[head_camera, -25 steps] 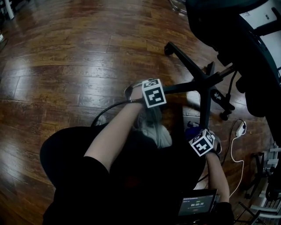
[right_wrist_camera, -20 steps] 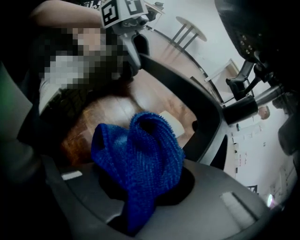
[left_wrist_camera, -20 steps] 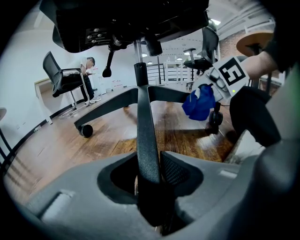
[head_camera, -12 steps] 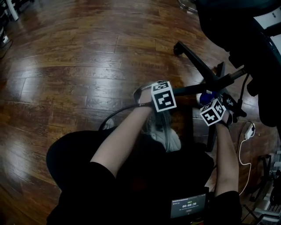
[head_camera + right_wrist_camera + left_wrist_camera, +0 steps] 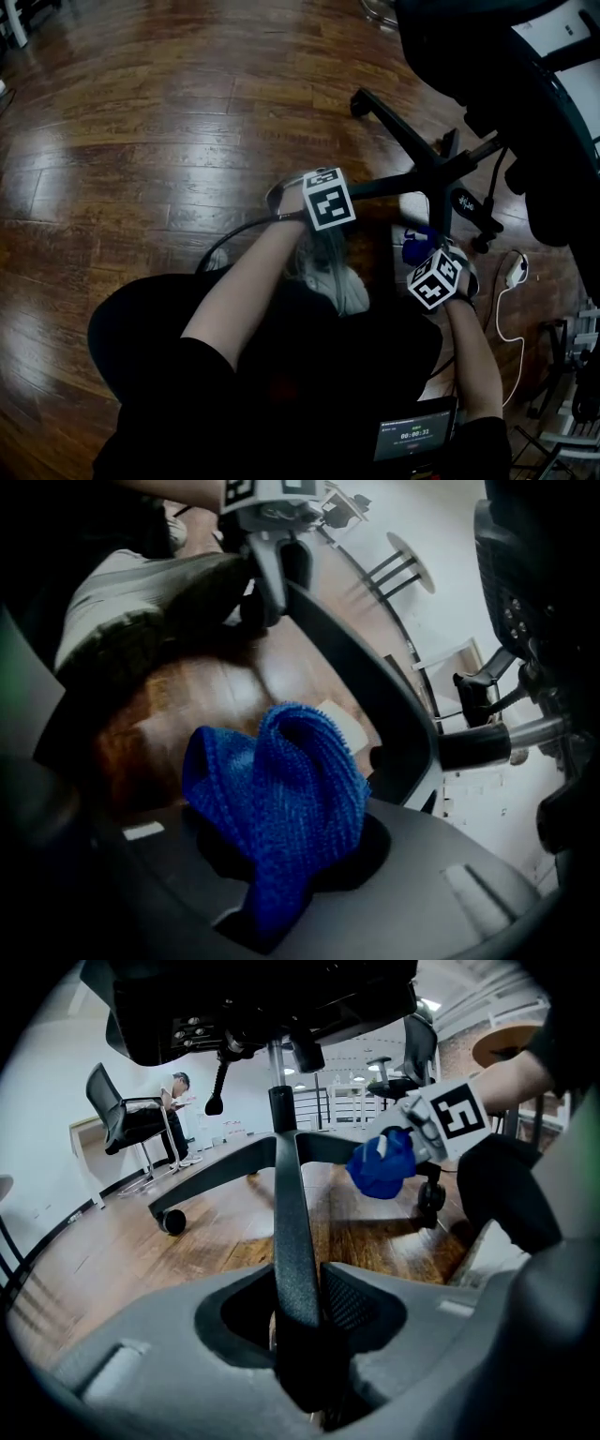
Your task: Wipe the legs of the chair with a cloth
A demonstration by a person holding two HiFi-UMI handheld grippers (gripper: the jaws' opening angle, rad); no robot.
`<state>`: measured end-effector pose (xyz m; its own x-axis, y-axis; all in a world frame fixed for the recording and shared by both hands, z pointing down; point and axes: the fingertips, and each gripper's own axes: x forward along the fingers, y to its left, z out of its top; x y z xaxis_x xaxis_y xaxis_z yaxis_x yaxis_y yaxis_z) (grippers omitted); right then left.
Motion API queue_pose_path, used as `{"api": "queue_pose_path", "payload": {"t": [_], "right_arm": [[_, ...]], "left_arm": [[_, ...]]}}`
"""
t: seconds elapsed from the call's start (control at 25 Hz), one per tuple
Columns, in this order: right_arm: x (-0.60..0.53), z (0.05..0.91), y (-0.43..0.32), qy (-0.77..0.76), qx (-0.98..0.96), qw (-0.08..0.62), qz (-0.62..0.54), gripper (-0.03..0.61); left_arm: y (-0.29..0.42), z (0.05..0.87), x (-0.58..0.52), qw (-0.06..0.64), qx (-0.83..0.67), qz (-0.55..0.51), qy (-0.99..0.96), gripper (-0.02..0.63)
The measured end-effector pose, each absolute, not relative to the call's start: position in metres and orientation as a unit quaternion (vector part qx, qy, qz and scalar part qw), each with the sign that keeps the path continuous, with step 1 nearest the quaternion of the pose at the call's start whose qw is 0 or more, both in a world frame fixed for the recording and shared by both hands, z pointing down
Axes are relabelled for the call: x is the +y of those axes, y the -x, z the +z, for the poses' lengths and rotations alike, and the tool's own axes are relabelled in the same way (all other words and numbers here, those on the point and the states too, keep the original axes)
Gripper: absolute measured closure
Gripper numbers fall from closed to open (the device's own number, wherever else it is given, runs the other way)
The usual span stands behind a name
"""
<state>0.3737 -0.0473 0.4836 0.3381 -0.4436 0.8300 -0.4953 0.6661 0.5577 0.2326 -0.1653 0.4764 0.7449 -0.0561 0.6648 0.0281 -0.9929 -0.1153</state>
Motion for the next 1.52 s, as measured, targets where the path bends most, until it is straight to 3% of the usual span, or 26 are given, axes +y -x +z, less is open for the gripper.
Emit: {"api": "queue_pose_path", "payload": {"t": [0.16,0.4,1.0,1.32,1.52], "right_arm": [[0.028,0.504,-0.359,-0.336,-0.581,0.735,0.089,0.503],[0.026,0.504,-0.362,-0.354,-0.586,0.724,0.09,0.505],[-0.16,0.451,-0.402,-0.466,-0.547,0.692,-0.067,0.506],[-0.09,0.472,-0.384,-0.438,-0.557,0.706,-0.023,0.502],[-0.02,0.493,-0.369,-0.425,-0.562,0.708,-0.041,0.502]], "left_arm": [[-0.234,0.476,-0.166,0.06,0.01,-0.356,0.932,0.465],[-0.235,0.476,-0.166,0.057,0.012,-0.355,0.933,0.465],[-0.232,0.476,-0.165,0.018,-0.007,-0.354,0.935,0.465],[-0.231,0.479,-0.165,0.033,-0.004,-0.366,0.93,0.466],[-0.231,0.486,-0.164,0.085,-0.002,-0.421,0.903,0.463]]}}
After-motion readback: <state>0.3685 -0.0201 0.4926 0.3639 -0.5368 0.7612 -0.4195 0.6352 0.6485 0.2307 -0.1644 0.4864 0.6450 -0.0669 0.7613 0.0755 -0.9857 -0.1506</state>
